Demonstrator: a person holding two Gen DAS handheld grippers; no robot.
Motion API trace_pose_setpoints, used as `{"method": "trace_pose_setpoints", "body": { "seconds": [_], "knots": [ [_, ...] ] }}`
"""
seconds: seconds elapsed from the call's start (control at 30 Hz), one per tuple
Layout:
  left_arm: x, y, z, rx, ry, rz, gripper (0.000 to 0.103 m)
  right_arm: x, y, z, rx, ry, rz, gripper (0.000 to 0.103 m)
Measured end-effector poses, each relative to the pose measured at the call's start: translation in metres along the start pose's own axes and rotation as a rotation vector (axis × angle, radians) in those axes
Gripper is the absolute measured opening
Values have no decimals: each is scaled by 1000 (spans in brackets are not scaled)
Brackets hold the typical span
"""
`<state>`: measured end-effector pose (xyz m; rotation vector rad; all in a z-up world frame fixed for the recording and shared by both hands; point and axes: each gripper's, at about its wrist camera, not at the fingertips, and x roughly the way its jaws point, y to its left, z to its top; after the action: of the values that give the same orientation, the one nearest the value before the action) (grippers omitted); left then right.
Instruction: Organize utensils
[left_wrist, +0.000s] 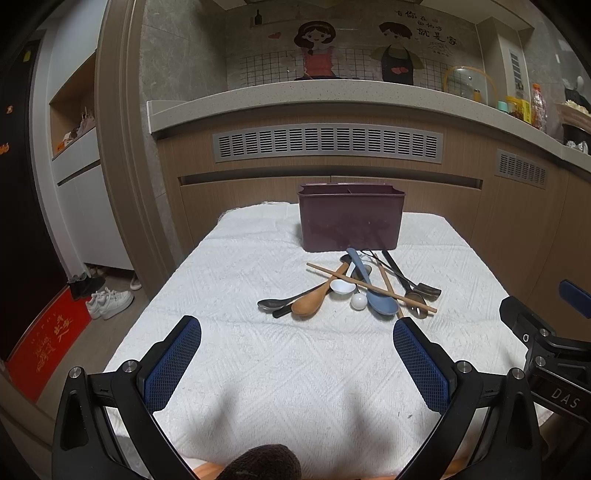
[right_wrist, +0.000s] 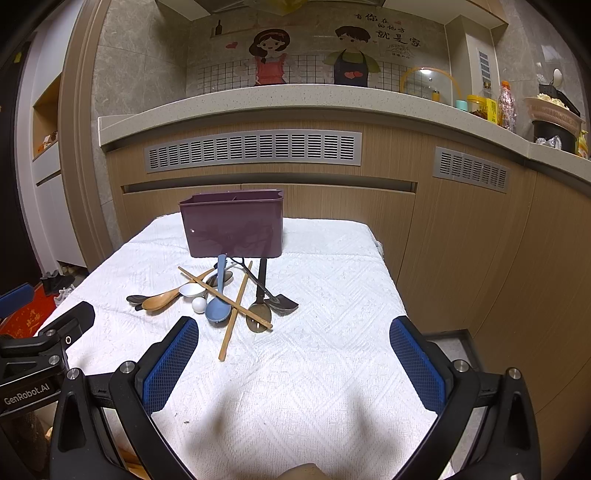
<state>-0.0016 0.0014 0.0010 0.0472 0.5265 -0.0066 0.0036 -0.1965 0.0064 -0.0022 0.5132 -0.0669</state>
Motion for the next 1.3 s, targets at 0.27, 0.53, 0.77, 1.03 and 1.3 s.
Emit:
{"method": "trace_pose_setpoints", "body": {
  "seconds": [0.27,0.53,0.77,1.03,1.3],
  "knots": [
    [-5,-1,2,4,-6,-5,103,0,0,0,1,0,1,103],
    [-6,-1,3,4,-3,-4,103,1,0,-1,0,1,1,103],
    [-4,0,3,2,0,-6,103,1,0,-1,1,5,1,103],
    [-1,-1,3,6,11,-10,103,4,0,-2,2,8,4,103],
    [10,-3,1,21,38,-21,103,8,0,-2,0,16,7,103]
  ]
}}
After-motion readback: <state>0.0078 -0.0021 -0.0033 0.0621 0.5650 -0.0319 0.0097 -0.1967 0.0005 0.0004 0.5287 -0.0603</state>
